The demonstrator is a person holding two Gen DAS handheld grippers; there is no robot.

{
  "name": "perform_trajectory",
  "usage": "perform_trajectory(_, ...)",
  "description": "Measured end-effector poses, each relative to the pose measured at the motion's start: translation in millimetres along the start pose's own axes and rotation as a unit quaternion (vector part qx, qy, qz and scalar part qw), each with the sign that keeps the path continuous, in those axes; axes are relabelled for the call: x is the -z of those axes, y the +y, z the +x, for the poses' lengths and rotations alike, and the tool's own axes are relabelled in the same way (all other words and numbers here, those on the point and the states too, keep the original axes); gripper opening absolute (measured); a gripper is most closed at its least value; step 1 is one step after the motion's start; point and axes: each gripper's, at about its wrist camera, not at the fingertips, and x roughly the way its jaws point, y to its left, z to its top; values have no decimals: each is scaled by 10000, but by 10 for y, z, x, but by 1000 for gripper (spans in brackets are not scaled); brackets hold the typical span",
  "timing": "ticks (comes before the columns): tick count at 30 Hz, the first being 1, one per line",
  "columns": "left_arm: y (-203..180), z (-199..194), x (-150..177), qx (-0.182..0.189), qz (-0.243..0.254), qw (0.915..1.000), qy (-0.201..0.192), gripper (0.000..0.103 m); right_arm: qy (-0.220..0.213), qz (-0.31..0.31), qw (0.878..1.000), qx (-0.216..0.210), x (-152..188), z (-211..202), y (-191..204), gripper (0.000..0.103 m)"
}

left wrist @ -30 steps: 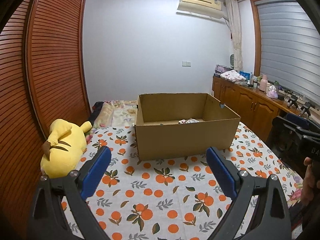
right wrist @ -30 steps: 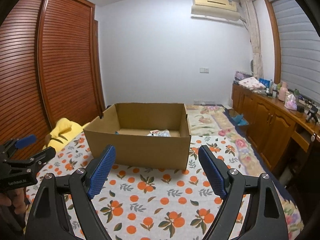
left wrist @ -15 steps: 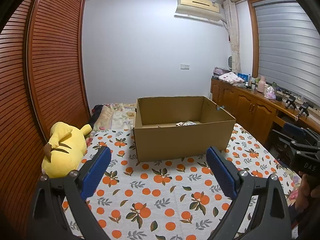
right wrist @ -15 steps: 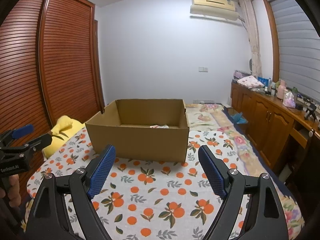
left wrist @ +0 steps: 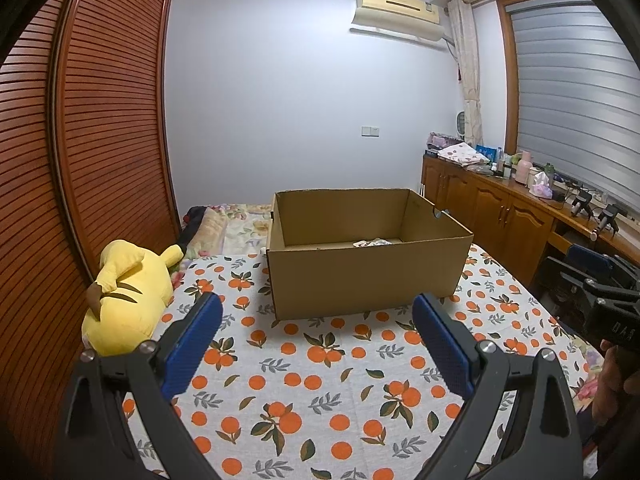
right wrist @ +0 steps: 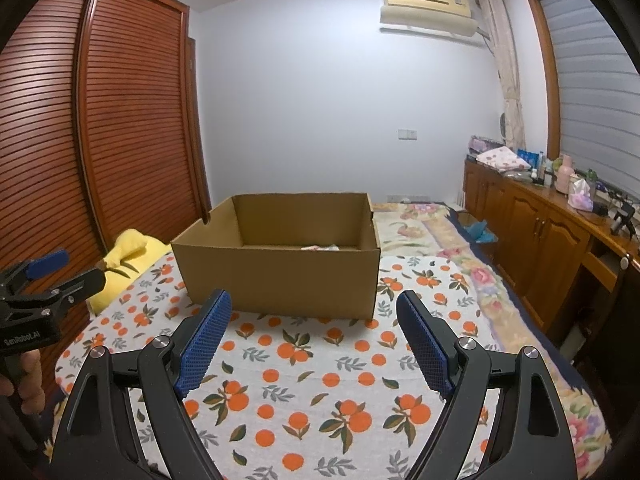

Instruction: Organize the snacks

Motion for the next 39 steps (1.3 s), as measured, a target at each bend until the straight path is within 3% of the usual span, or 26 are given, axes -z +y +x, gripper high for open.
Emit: perform_trajectory(39, 6, 12, 35, 15, -4, 10000, 0, 97, -15, -15, 10000, 15, 2, -15, -7, 87)
